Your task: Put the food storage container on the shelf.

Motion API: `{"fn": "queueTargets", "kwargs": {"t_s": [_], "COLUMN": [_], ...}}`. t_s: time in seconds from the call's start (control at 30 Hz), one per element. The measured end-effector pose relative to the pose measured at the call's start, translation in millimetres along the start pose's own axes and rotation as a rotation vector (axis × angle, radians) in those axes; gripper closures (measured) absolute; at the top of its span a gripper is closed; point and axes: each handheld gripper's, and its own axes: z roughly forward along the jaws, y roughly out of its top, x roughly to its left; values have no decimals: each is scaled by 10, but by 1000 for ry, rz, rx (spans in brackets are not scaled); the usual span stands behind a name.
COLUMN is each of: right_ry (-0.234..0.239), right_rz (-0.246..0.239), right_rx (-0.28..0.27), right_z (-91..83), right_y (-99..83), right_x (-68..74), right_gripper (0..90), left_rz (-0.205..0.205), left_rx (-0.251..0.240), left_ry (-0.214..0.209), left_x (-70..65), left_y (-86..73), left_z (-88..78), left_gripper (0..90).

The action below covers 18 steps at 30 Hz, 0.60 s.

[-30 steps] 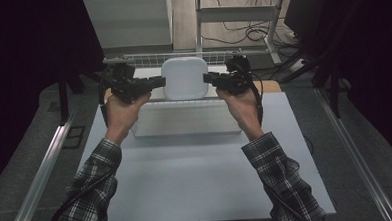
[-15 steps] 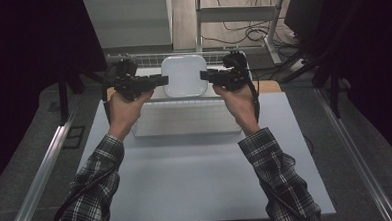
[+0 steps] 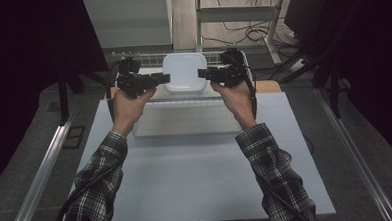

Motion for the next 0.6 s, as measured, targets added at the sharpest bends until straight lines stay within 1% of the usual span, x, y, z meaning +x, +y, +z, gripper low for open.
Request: {"fn": "queueTargets", "kwargs": {"t_s": [0.13,0.17,0.2,0.23,0.27,0.33,0.4,0.53,0.6], "right_ry": [-2,-4,-4,-17,-17,-42,-50,-94,-117], "right_rz": [6,12,12,19,19,18,17,-5,-17], "right_rx": [-1,-1,-1,-2,-2,-5,-9,-19,-25], "right_z": [28,49,49,69,69,96,107,149,181], "right_y": [10,14,14,20,20,31,33,50,61], "right_x": [-6,-16,-16,-32,-32,-41,-40,-25,-17], "right_gripper": [559,541,541,517,517,510,508,506,506], "left_rz": [-8,-9,-9,-14,-14,-22,-26,-35,-31], "left_rx": [-6,-4,-4,-9,-9,-20,-24,-32,-32], "left_ry": [-5,-7,-5,3,3,13,14,25,33], "left_x": [34,41,47,55,55,73,80,87,88], "left_y": [4,5,6,11,11,26,30,52,67], "left_z": [29,40,51,74,74,98,107,133,149], "left_gripper": [606,580,580,549,541,528,527,527,527]}}
